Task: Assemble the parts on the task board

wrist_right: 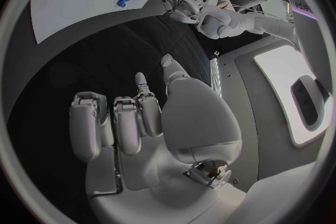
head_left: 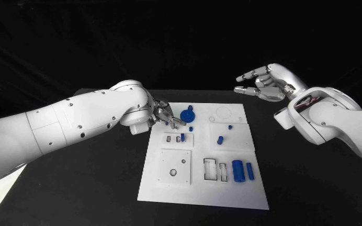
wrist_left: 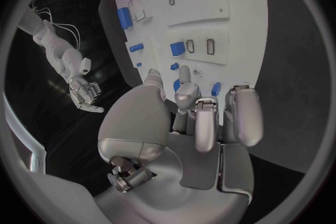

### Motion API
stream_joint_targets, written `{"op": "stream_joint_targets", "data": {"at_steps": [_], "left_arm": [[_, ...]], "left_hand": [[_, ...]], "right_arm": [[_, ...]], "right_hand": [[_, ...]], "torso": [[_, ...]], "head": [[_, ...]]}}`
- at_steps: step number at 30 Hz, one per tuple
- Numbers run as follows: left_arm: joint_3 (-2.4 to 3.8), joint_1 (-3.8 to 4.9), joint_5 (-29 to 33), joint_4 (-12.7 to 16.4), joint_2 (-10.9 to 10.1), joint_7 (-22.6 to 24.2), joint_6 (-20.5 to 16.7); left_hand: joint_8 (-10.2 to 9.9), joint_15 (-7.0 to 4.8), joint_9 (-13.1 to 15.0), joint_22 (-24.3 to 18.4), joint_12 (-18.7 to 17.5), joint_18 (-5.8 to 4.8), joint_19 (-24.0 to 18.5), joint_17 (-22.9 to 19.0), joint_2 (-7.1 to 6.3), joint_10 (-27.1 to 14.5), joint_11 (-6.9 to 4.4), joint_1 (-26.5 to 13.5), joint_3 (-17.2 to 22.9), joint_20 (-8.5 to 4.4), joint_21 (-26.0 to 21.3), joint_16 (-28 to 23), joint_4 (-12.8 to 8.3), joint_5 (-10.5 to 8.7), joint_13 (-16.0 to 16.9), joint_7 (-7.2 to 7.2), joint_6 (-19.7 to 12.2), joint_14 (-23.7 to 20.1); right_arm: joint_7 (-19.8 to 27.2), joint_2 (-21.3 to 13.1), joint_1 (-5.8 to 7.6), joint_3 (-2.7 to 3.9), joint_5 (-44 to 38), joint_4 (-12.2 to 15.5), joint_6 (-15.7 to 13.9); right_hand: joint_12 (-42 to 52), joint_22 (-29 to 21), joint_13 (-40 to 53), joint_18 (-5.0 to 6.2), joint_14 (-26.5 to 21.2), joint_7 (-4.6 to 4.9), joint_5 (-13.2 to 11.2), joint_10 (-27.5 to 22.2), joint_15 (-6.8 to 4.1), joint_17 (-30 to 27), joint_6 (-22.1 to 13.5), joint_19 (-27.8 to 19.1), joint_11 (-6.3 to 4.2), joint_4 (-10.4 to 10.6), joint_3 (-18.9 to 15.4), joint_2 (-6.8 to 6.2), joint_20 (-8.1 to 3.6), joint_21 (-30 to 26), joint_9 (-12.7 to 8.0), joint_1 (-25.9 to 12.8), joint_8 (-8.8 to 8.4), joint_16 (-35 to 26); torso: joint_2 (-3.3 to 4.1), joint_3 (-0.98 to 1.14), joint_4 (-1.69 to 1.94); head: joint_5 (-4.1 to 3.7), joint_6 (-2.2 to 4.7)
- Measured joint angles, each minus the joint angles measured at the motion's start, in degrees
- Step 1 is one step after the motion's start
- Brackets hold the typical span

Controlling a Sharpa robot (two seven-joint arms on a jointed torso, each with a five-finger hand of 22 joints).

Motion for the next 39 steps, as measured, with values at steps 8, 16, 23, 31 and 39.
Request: {"op": "stream_joint_targets", "data": {"at_steps": [8, 16, 23, 31, 39], "left_arm": [[-0.04, 0.2, -4.4, -1.9, 2.8, -2.0, 3.8], [-0.56, 0.22, -6.3, -3.9, 5.1, -3.0, 6.3], [-0.85, 0.21, -7.0, -5.2, 6.4, -3.4, 7.2], [-1.02, 0.13, -7.2, -5.7, 7.2, -3.5, 7.6], [-1.06, 0.0, -7.1, -6.1, 7.7, -3.6, 7.8]], "left_hand": [[1.7, -0.05, 2.2, 1.2, 0.6, -0.41, 0.0, 0.0, 0.19, 0.3, -0.12, -0.2, -1.6, -0.44, 0.6, 0.0, 0.0, -0.21, 0.9, -0.34, -0.9, 0.0], [2.1, -0.04, 2.8, 1.7, 0.6, -0.4, 0.0, 0.0, 0.42, 0.4, -0.2, -0.4, -1.9, -0.44, 0.8, 0.0, 0.1, -0.21, 1.1, -0.15, -1.2, 0.0], [2.4, -0.04, 3.1, 1.9, 1.0, -0.4, 0.0, 0.0, 0.42, 0.4, -0.2, -0.4, -2.3, -0.44, 0.8, 0.0, 0.1, -0.21, 1.4, -0.17, -1.6, 0.0], [2.6, -0.04, 3.6, 1.9, 1.0, -0.4, 0.0, 0.0, 0.42, 0.4, -0.19, -0.4, -2.3, -0.44, 0.8, 0.0, 0.1, -0.21, 1.5, -0.36, -1.8, 0.0], [3.0, -0.04, 4.0, 2.1, 1.0, -0.39, 0.0, 0.0, 0.95, 0.4, -0.19, 0.1, -2.4, -0.43, 1.1, 0.0, -0.1, -0.21, 1.6, -0.16, -2.0, 0.0]], "right_arm": [[-0.3, 0.1, 0.03, 0.0, 0.3, -0.2, 0.1], [-0.6, 0.7, 0.04, 0.0, 0.4, -0.2, 0.2], [-0.7, 1.1, 0.04, -0.01, 0.4, -0.2, 0.3], [-0.7, 1.7, 0.04, -0.01, 0.3, -0.5, 0.3], [-0.6, 2.5, 0.01, -0.02, -0.2, -1.1, 0.3]], "right_hand": [[0.0, -0.1, 0.0, 0.0, 0.0, 0.0, 1.0, 0.0, 0.0, 0.0, 0.0, 0.0, 0.0, 0.1, -0.6, 0.22, 0.0, 0.0, 0.1, 0.2, 0.0, 0.0], [-0.2, -0.4, 0.0, 0.0, 0.0, 0.0, 2.6, 0.0, 0.0, 0.0, 0.0, 0.0, 0.0, 0.5, -1.7, 0.22, 0.0, -0.2, 0.1, 0.2, 0.0, 0.0], [-0.4, -0.4, 0.0, 0.0, 0.0, 0.0, 3.3, 0.0, 0.0, 0.0, 0.0, 0.0, 0.0, 0.5, -2.1, 0.22, 0.0, -0.2, 0.0, 0.2, 0.0, 0.0], [-0.5, -0.4, 0.0, 0.0, 0.0, 0.0, 4.1, 0.0, 0.0, 0.0, 0.0, 0.0, 0.0, 0.4, -2.3, 0.6, 0.0, -0.2, 0.0, 0.6, 0.0, 0.0], [-0.5, -0.4, 0.0, 0.0, 0.0, 0.0, 4.3, 0.0, 0.0, 0.0, 0.0, 0.0, 0.0, 0.4, -2.3, 0.58, 0.0, -0.2, 0.0, 1.1, 0.0, 0.0]], "torso": [[-0.03, 0.03, -0.07], [-0.01, -0.09, -0.07], [0.04, -0.13, -0.08], [0.04, -0.14, -0.09], [0.01, -0.12, -0.02]], "head": [[0.19, -0.29], [-0.04, -0.57], [-0.07, -0.88], [-0.16, -1.03], [-0.34, -1.15]]}}
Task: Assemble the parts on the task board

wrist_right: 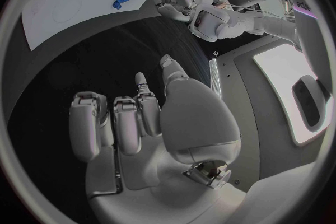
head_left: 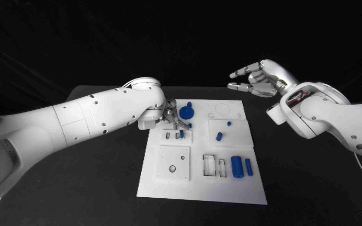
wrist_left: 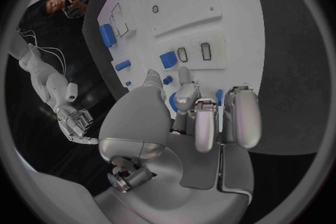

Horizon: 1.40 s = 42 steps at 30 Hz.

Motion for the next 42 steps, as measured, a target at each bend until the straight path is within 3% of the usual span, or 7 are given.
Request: {"op": "stream_joint_targets", "data": {"at_steps": [15, 25, 42], "left_arm": [[-0.1, -0.24, 0.1, -0.2, 0.7, 0.0, 0.2], [-0.2, -0.47, 0.3, -0.5, 1.1, 0.0, 0.7], [-0.29, -0.66, 0.6, -0.5, 1.4, -0.1, 1.6]], "left_hand": [[0.2, 0.0, 0.5, 0.1, 0.2, 0.0, 0.0, 0.0, 0.38, 0.0, 0.0, 0.4, 0.0, 0.0, 0.0, 0.0, 0.0, 0.0, 0.1, -0.07, -0.3, 0.0], [0.7, 0.0, 1.4, 0.4, 0.2, 0.01, 0.0, 0.0, 1.74, 0.0, 0.0, 1.7, 0.0, 0.0, 0.0, 0.0, 0.0, 0.0, 0.2, 0.02, -0.8, 0.0], [1.0, 0.0, 2.5, 0.5, 0.2, 0.0, 0.0, 0.0, 1.96, 0.0, 0.0, 4.7, 1.2, 0.0, 0.2, 0.0, -0.5, 0.0, 0.3, 0.0, -1.2, 0.0]], "right_arm": [[0.0, 0.6, -0.04, -0.01, -0.4, -0.5, 0.0], [0.0, 0.8, -0.05, -0.02, -0.5, -0.5, 0.2], [-0.1, 0.9, -0.07, -0.02, -0.6, -0.8, 0.4]], "right_hand": [[0.0, 0.0, 0.0, 0.0, 0.0, 0.0, 0.0, 0.0, 0.0, 0.0, 0.0, 0.0, 0.0, -0.2, -0.2, 0.0, 0.0, 0.0, 0.0, 0.0, 0.0, 0.0], [0.0, 0.0, 0.0, 0.0, 0.0, 0.0, 0.2, 0.0, 0.0, 0.0, 0.0, 0.0, 0.0, -0.2, -0.2, 0.22, 0.0, 0.0, 0.0, 0.2, 0.0, 0.0], [0.0, -0.1, 0.0, 0.0, 0.0, 0.0, 0.2, 0.0, 0.0, 0.0, 0.0, 0.0, 0.0, -0.2, -0.2, 0.46, 0.0, 0.0, 0.0, 0.4, 0.0, 0.0]], "torso": [[0.02, 0.02, -0.02], [0.08, 0.0, -0.01], [0.09, -0.01, -0.02]], "head": [[0.12, 0.05], [0.11, -0.15], [0.35, -0.49]]}}
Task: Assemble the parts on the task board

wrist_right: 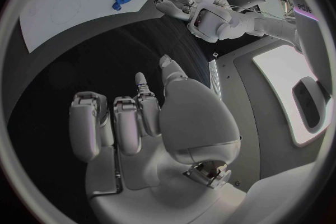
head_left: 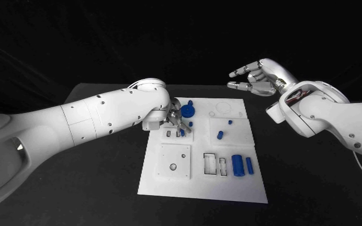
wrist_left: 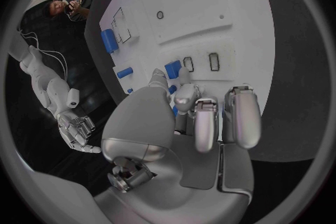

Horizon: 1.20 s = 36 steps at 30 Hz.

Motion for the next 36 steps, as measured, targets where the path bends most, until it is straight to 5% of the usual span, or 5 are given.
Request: {"op": "stream_joint_targets", "data": {"at_steps": [19, 21, 23, 27, 36], "left_arm": [[0.18, 0.13, 1.2, 0.1, 0.1, 0.0, -0.3], [0.15, 0.11, 1.5, 0.1, 0.1, 0.1, -0.6], [0.07, 0.02, 2.0, 0.1, 0.0, 0.1, -0.9], [0.02, -0.06, 2.8, 0.3, -0.4, 0.1, -1.9], [0.03, -0.07, 4.6, 2.6, -2.3, 0.3, -5.4]], "left_hand": [[-1.2, -0.83, 0.7, 0.0, -0.4, 0.01, 0.0, 0.0, 2.11, -0.1, -0.53, 12.2, 12.0, -0.62, 0.0, 0.0, -3.0, 2.26, -0.2, -0.4, -2.5, 0.0], [-1.4, -0.83, 0.7, -0.1, -0.9, 0.01, 0.0, 0.0, 0.81, -0.1, -0.53, 13.5, 14.9, -0.62, 0.0, 0.0, -0.2, 4.02, -0.5, -0.29, -2.8, 0.0], [-1.4, -0.83, 2.0, -0.1, -1.2, 0.01, 0.0, 0.0, -3.4, 0.1, 0.11, 12.4, 23.1, -0.62, 0.0, 0.0, 3.6, 4.26, -0.5, -0.2, -2.9, 0.0], [0.0, -0.84, 3.7, -0.1, -1.2, 0.01, 0.0, 0.0, -7.82, 0.4, -0.21, 8.9, 32.1, -0.62, -0.2, 0.0, 3.8, 4.26, -0.3, -0.19, -2.9, 0.0], [0.8, -0.84, 5.1, -0.1, -0.9, 0.01, 0.0, 0.0, -10.2, 1.0, -0.42, 5.6, 38.3, -0.62, -0.3, 0.0, 1.3, 4.25, 0.1, -0.08, -3.0, 0.0]], "right_arm": [[-0.2, 0.1, 0.0, -0.02, -0.1, -0.2, 0.4], [-0.3, 0.1, 0.0, -0.03, -0.2, -0.2, 0.4], [-0.3, 0.1, 0.0, -0.04, -0.3, -0.3, 0.5], [-0.3, 0.2, -0.03, -0.06, -0.4, -0.4, 0.7], [-0.4, 0.2, -0.07, -0.12, -0.8, -0.5, 1.0]], "right_hand": [[0.0, 0.0, 0.0, 0.0, 0.0, 0.0, 0.0, 0.0, 0.0, 0.0, 0.0, 0.0, 0.0, 0.0, 0.0, 0.0, 0.0, 0.0, 0.0, 0.0, 0.0, -0.3], [0.0, 0.0, 0.0, 0.0, 0.0, 0.0, 0.0, 0.0, 0.0, 0.0, 0.0, 0.0, 0.0, 0.0, 0.0, 0.0, 0.0, 0.0, 0.0, 0.0, 0.0, -0.3], [0.0, 0.0, 0.0, 0.0, 0.0, 0.0, 0.0, 0.0, 0.0, 0.0, 0.0, 0.0, 0.0, 0.0, 0.0, 0.0, 0.0, 0.0, 0.0, 0.0, 0.0, -0.3], [0.0, 0.0, 0.0, 0.0, 0.0, 0.0, 0.0, 0.0, 0.0, 0.0, 0.0, 0.0, 0.0, 0.0, 0.0, 0.0, 0.0, 0.0, 0.0, 0.0, 0.0, -0.3], [0.0, 0.0, 0.0, 0.0, 0.0, 0.0, 0.2, 0.0, 0.0, 0.0, 0.0, 0.0, 0.0, 0.0, 0.0, 0.23, 0.0, 0.0, 0.0, 0.2, 0.0, -0.3]], "torso": [[0.01, 0.01, -0.02], [0.01, 0.02, -0.02], [0.01, 0.02, -0.02], [0.01, 0.03, -0.02], [-0.04, 0.11, 0.04]], "head": [[-0.02, -0.21], [0.03, -0.24], [0.06, -0.26], [0.14, -0.3], [0.24, -0.13]]}}
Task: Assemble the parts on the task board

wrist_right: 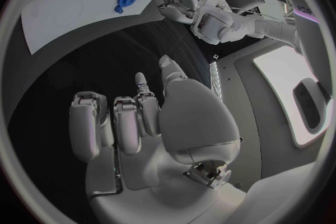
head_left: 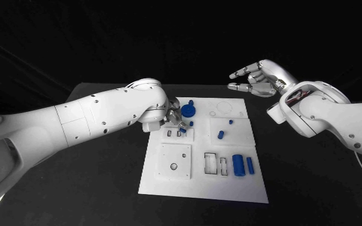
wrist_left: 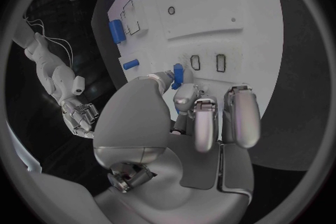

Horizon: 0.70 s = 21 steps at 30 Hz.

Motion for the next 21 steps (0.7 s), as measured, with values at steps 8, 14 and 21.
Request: {"op": "stream_joint_targets", "data": {"at_steps": [8, 14, 21], "left_arm": [[0.0, -1.43, -1.1, 3.9, -2.8, 0.4, -4.4], [-0.01, -2.87, -3.7, 6.4, -5.1, 0.7, -9.1], [-0.05, -4.84, -7.2, 9.2, -6.9, 1.1, -15.7]], "left_hand": [[0.3, 0.0, 0.5, 0.6, 0.5, 0.0, 0.0, 0.0, -1.05, 0.5, -0.09, -1.1, 1.2, 0.0, 0.0, 0.0, -0.4, -0.04, 0.5, 0.0, 0.0, 0.0], [0.3, 0.0, 0.7, 1.4, 0.9, 0.0, 0.0, 0.0, -1.34, 0.9, -0.1, -1.3, 2.1, 0.0, 0.3, 0.0, -1.0, -0.06, 1.0, 0.0, 0.0, 0.0], [0.6, 0.0, 0.8, 2.0, 1.5, 0.0, 0.0, 0.0, -2.02, 1.4, -0.2, -2.0, 3.4, 0.0, 0.7, 0.0, -1.6, -0.1, 1.7, 0.01, 0.0, 0.0]], "right_arm": [[0.0, -0.1, -0.05, -0.05, -0.2, -0.1, 0.1], [0.0, -0.3, -0.06, -0.08, -0.3, -0.1, 0.1], [0.1, -0.4, -0.09, -0.09, -0.4, -0.2, 0.1]], "right_hand": [[0.0, 0.0, 0.0, 0.0, 0.0, 0.0, 0.0, 0.0, 0.0, 0.0, 0.0, 0.0, 0.0, 0.0, 0.0, 0.0, 0.0, 0.0, 0.0, 0.0, 0.0, 0.0], [0.0, 0.0, 0.0, 0.0, 0.0, 0.0, 0.0, 0.0, 0.0, 0.0, 0.0, 0.0, 0.0, 0.0, 0.0, 0.0, 0.0, 0.0, 0.0, 0.0, 0.0, 0.0], [0.0, -0.1, 0.0, 0.0, 0.0, 0.0, 0.0, 0.0, 0.0, 0.0, 0.0, 0.0, 0.0, 0.0, 0.0, 0.0, 0.0, -0.2, 0.0, 0.0, 0.0, 0.0]], "torso": [[-0.11, 0.19, 0.18], [-0.21, 0.35, 0.49], [-0.34, 0.42, 0.72]], "head": [[0.16, 0.07], [0.03, -0.14], [-0.1, -0.3]]}}
